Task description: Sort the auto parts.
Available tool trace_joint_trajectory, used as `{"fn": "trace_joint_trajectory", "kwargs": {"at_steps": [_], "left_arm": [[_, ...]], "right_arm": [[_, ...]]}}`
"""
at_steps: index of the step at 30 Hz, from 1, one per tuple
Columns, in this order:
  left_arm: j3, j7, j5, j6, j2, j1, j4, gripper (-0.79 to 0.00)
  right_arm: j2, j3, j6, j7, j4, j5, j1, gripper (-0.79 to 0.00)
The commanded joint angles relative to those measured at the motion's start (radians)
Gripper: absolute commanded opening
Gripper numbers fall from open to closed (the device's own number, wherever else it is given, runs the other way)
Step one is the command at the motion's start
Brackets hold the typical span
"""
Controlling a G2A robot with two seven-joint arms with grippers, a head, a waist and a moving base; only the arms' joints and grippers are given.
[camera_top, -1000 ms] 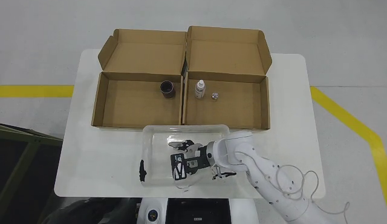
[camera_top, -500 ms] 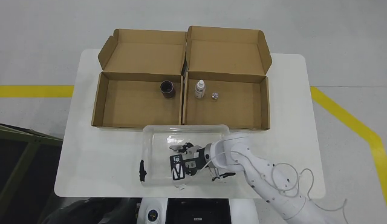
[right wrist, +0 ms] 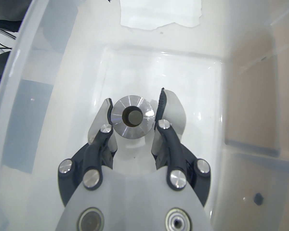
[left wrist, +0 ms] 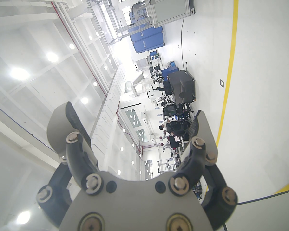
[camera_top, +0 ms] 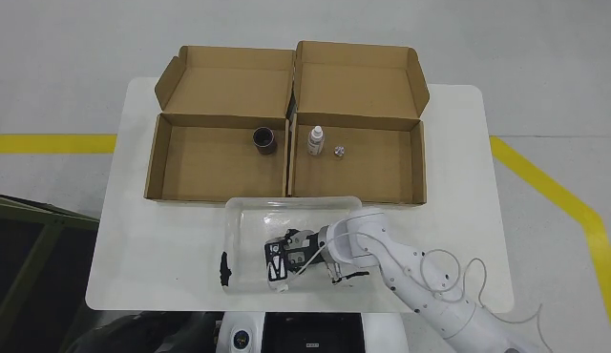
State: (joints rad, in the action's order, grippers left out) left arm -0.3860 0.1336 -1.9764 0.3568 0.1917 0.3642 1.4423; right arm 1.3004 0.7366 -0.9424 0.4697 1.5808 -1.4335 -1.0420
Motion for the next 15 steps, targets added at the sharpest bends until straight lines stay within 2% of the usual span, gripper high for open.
{"fn": "trace_joint_trajectory", "kwargs": {"at_steps": [1,15], "left_arm": [[0.000,0.000,0.000,0.000,0.000,0.000,0.000,0.000],[0.000,0.000,0.000,0.000,0.000,0.000,0.000,0.000]], "right_arm": [[0.000,-0.003,0.000,0.001,-0.002,0.006,0.003,-0.782],[-0.011,0.033,-0.009,-0.025,0.066,0.077,0.019,-0.785]]}}
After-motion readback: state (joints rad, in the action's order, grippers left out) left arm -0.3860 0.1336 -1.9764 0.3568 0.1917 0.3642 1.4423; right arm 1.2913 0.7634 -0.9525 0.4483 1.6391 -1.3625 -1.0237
